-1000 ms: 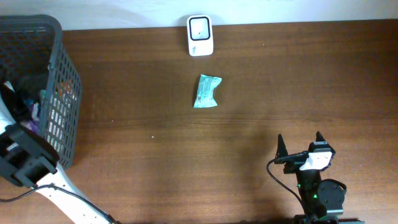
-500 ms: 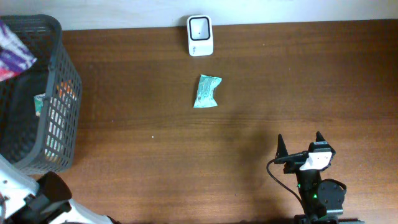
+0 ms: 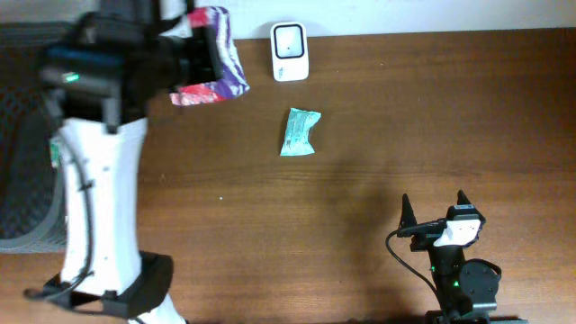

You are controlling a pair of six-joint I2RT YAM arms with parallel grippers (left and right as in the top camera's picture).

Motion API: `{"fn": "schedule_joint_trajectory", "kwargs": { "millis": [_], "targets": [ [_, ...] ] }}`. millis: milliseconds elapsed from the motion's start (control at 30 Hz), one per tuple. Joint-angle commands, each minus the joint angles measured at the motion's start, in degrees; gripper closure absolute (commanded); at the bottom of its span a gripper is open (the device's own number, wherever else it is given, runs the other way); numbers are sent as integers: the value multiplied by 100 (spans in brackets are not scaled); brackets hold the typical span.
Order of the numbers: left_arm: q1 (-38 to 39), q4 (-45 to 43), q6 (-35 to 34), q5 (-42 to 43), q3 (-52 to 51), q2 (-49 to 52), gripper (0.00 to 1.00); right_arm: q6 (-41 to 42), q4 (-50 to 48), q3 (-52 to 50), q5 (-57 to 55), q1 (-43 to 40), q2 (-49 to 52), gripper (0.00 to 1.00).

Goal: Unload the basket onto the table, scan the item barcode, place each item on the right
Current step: 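Place the red-purple packet beside the green packet with the left gripper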

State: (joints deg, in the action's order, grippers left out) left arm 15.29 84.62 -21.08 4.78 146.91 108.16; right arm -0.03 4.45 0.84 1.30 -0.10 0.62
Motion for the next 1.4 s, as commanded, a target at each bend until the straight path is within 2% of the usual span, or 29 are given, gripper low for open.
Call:
{"fn": "schedule_joint_trajectory", "kwargs": {
  "millis": [0, 200, 267, 467, 500, 567, 633, 667, 700, 800, 900, 967, 1067, 1133, 1233, 1333, 1367],
  "targets": [
    [605, -17, -785, -1810, -400, 699, 100, -13, 7, -52, -50, 48, -42, 1],
    [938, -168, -824, -1766, -702, 2131, 100, -13, 7, -52, -50, 48, -42, 1],
    [1023, -190, -822, -1502, -704, 2791, 100, -13, 7, -52, -50, 48, -42, 1],
    [1071, -601, -824, -1508, -706, 3558, 100, -13, 7, -52, -50, 48, -42, 1],
    [1071, -597, -824, -1497, -706, 3654, 98, -13, 7, -52, -50, 48, -42, 1],
    [1095, -538, -817, -1191, -706, 3799, 83, -13, 7, -52, -50, 48, -42, 1],
    [1128, -452, -597, -813, -706, 3821, 79, -13, 7, -52, -50, 48, -42, 1],
    [1156, -391, -584, -793, -691, 3812, 72, -13, 7, -52, -50, 48, -42, 1],
    [1174, -308, -584, -791, -645, 3810, 70, -13, 7, -52, -50, 48, -42, 1],
    [1182, 94, -584, -509, -179, 3807, 71, -13, 7, -52, -52, 48, -42, 1],
    [1180, 492, -293, 223, 911, 3807, 71, -13, 7, -52, -50, 48, -42, 1],
    [1178, 702, -188, 295, 1770, 3807, 68, -13, 7, -52, -52, 46, -42, 1],
    [1034, 979, -94, 105, 3340, 3807, 41, -13, 7, -52, -50, 48, -42, 1],
    [765, 925, 181, -452, 3287, 3222, 40, -13, 7, -52, -50, 48, -42, 1],
    [225, 1198, 278, -1657, 3287, 2424, 31, -13, 7, -52, -50, 48, -42, 1],
    [-417, 1209, 297, -1961, 3287, 1672, 13, -13, 7, -52, -52, 48, -42, 1],
    [-658, 1209, 297, -1958, 3287, 1447, 0, -13, 7, -52, -50, 48, -42, 1]
  ]
}}
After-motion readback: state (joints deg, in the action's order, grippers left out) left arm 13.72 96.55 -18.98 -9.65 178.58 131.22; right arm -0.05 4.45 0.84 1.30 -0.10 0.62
